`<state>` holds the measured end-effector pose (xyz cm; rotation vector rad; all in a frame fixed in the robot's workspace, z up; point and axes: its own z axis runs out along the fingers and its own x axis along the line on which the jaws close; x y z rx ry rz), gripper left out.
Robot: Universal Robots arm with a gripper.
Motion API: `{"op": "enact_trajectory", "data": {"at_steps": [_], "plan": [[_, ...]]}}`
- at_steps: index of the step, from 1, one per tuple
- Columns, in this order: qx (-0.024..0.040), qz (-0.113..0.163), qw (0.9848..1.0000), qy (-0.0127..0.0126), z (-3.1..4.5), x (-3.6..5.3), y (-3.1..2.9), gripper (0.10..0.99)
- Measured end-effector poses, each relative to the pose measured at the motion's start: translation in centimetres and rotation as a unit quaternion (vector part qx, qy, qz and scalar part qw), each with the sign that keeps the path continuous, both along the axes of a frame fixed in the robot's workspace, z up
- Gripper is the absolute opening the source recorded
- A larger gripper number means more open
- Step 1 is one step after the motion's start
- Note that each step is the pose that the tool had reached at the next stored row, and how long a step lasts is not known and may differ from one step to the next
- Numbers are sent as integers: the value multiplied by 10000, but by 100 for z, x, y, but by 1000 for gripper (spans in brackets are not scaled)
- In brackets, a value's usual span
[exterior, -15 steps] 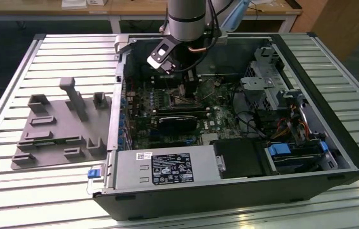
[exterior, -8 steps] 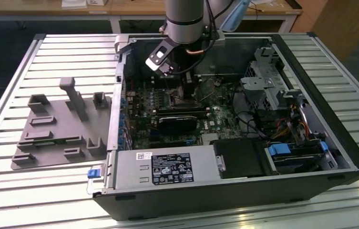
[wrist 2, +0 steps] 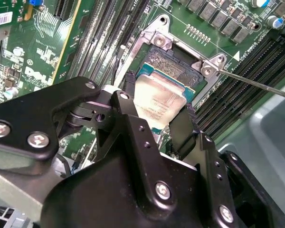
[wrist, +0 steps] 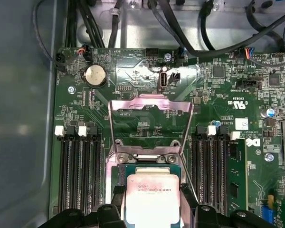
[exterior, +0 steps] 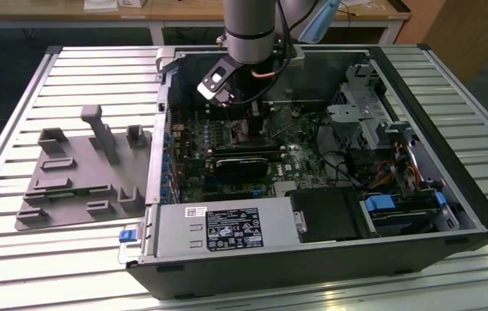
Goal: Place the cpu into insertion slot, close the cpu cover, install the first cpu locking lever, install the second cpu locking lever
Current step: 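Place the cpu into insertion slot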
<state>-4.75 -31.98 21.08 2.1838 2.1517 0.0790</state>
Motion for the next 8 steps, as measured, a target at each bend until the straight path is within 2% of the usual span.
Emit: {"op": "enact_trajectory", "data": {"at_steps": [8], "plan": [[0,-1,10000,0,-79,-41,12,537]]}}
